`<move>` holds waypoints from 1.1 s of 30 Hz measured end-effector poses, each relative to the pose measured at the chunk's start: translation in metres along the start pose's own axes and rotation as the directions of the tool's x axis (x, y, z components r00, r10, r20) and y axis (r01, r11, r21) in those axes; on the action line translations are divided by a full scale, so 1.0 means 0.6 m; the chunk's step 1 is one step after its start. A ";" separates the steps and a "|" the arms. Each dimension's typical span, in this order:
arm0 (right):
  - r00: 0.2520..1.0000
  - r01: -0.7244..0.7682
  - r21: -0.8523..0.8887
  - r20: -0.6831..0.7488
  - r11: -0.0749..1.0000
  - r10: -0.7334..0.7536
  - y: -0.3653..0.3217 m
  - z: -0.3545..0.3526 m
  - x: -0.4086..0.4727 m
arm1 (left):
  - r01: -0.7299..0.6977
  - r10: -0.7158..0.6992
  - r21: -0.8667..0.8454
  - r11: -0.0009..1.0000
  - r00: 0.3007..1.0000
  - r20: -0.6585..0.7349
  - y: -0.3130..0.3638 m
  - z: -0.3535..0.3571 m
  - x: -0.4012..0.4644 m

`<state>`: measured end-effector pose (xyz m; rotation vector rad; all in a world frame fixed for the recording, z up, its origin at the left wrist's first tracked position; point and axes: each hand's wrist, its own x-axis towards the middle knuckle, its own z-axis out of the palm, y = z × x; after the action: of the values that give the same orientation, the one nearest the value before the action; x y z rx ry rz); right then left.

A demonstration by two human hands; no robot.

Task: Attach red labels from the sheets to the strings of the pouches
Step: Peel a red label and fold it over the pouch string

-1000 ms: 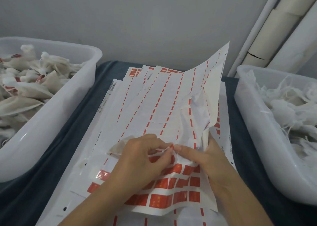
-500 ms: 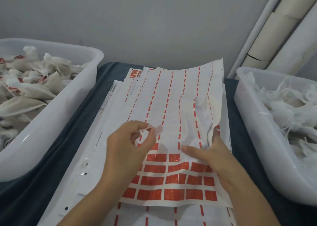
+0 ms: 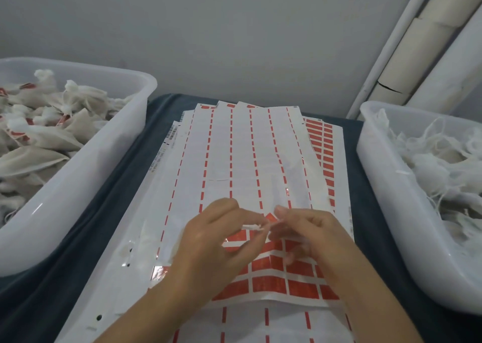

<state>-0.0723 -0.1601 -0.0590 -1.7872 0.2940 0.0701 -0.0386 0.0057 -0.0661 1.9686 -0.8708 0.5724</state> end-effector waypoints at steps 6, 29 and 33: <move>0.999 -0.038 0.086 0.038 0.996 0.035 0.001 -0.006 -0.002 | -0.010 0.008 0.046 0.999 0.999 0.050 -0.003 0.006 -0.006; 0.780 0.542 -0.354 -0.124 0.762 -0.613 0.004 0.049 -0.021 | 0.177 -0.177 0.013 0.984 0.973 0.149 -0.005 0.012 -0.009; 0.764 0.557 -0.375 -0.119 0.741 -0.635 -0.004 0.052 -0.021 | 0.179 -0.186 0.053 0.982 0.967 0.172 -0.007 0.012 -0.011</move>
<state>-0.0805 -0.1273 -0.0614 -2.1408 -0.1555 -0.6043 -0.0392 0.0035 -0.0764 2.1302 -0.7790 0.3127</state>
